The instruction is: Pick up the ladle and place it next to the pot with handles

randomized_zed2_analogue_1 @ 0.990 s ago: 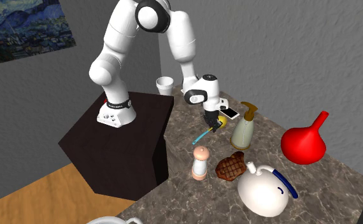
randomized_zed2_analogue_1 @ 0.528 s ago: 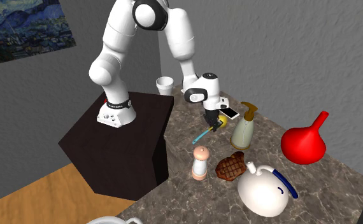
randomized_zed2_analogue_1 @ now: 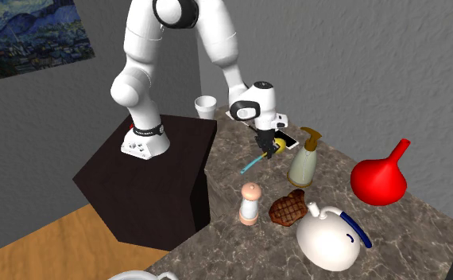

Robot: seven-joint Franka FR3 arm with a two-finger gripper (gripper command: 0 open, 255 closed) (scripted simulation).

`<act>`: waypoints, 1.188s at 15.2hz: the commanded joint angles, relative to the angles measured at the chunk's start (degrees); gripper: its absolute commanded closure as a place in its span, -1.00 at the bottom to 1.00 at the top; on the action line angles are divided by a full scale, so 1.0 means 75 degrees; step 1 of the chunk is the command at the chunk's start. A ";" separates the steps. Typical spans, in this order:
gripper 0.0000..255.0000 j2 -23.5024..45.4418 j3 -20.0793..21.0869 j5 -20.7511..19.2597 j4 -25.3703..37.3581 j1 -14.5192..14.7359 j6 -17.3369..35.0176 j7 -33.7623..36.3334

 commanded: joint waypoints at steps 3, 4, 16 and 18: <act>1.00 -0.0459 0.0052 0.0032 -0.0097 -0.0043 -0.0365 -0.0058; 1.00 -0.0570 0.0065 0.0042 -0.0117 -0.0053 -0.0455 -0.0074; 1.00 -0.1829 0.0184 0.0209 -0.0225 -0.0129 -0.1607 -0.0280; 1.00 -0.2024 0.0196 0.0239 -0.0217 -0.0134 -0.1809 -0.0314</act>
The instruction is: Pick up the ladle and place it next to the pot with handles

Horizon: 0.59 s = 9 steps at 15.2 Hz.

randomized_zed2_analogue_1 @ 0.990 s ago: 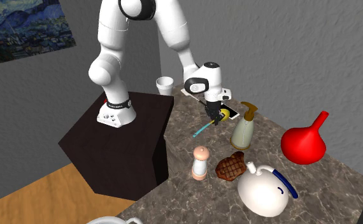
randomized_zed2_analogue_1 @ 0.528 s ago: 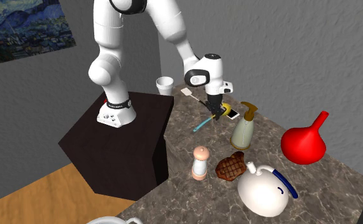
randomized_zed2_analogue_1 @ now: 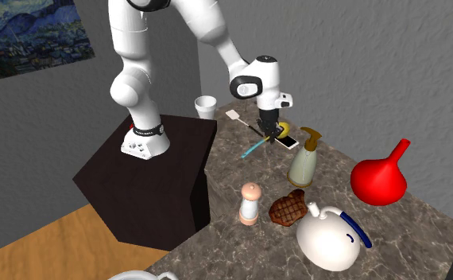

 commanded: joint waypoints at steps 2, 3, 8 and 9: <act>1.00 -0.0293 0.0019 0.0044 0.0024 -0.0002 -0.0320 -0.0045; 1.00 -0.0386 0.0023 0.0058 0.0034 -0.0002 -0.0423 -0.0060; 1.00 -0.0829 0.0040 0.0121 0.0110 0.0000 -0.0941 -0.0132; 1.00 -0.0913 0.0042 0.0133 0.0131 0.0001 -0.1046 -0.0146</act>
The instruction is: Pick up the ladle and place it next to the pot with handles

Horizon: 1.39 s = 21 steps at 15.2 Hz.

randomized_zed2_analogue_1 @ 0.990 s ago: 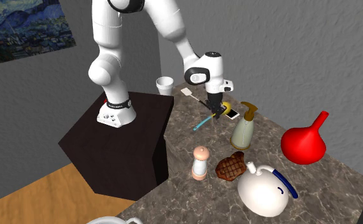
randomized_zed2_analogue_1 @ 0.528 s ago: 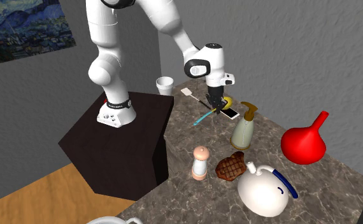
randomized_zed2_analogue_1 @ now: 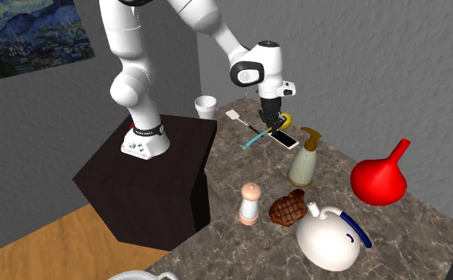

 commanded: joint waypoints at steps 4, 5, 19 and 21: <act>1.00 -0.0426 0.0012 0.0049 0.0092 0.0008 -0.0521 -0.0054; 1.00 -0.0502 0.0014 0.0058 0.0121 0.0009 -0.0627 -0.0066; 1.00 -0.2116 -0.1062 0.0115 -0.1305 -0.0809 -0.0714 -0.2008; 1.00 -0.2328 -0.1332 0.0070 -0.1508 -0.0984 -0.0704 -0.2410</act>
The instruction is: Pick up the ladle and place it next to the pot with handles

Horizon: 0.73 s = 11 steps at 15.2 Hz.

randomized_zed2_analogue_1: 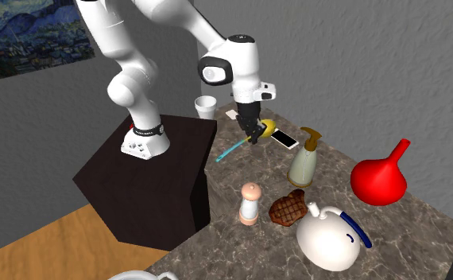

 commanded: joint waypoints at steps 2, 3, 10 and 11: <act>1.00 -0.0277 -0.0398 -0.0076 -0.0269 -0.0264 0.0019 -0.0607; 1.00 -0.0359 -0.0542 -0.0106 -0.0338 -0.0357 0.0015 -0.0815; 1.00 -0.0709 -0.1622 -0.0309 -0.0537 -0.0991 -0.0071 -0.2341; 1.00 -0.0724 -0.1785 -0.0327 -0.0525 -0.1074 -0.0088 -0.2569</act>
